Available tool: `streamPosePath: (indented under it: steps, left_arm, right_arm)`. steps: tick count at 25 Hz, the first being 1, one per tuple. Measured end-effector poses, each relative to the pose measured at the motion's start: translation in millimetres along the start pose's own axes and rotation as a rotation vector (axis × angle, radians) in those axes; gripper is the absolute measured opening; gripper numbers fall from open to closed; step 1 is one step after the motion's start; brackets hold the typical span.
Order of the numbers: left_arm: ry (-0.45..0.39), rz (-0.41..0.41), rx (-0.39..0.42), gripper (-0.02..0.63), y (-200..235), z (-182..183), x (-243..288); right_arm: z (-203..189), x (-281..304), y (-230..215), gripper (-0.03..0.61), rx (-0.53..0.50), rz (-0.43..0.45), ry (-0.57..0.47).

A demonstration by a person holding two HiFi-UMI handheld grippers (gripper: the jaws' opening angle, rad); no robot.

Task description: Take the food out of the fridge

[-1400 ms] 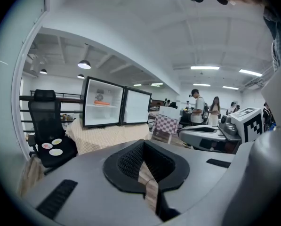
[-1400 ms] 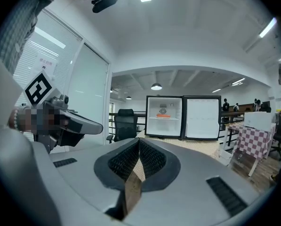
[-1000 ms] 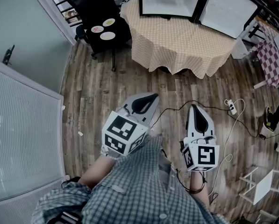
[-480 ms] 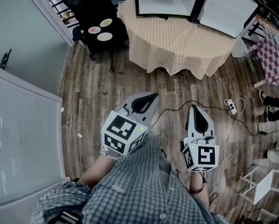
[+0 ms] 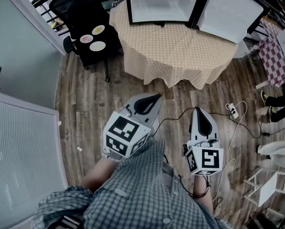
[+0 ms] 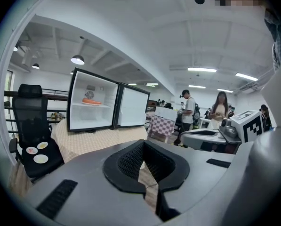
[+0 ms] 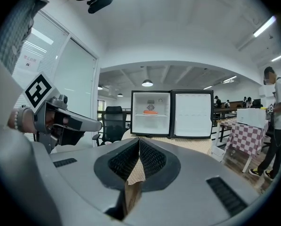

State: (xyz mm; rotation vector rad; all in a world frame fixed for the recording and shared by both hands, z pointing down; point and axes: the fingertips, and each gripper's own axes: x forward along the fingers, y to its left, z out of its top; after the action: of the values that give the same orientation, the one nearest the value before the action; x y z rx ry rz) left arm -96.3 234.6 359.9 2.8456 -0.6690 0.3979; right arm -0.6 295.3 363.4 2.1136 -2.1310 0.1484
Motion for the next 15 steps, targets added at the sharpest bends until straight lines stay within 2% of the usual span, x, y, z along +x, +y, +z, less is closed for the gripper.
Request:
streamPosePath:
  steps: [7,15]
  left_arm:
    - [0.000,-0.032,0.020,0.003,45,26,38]
    - [-0.005,-0.027,0.026,0.003,111,46,65]
  right_arm:
    - [14,59,-15,0.009,0.008,-0.026,0.003]
    - [34,133,-15,0.009,-0.005,-0.024,-0.018]
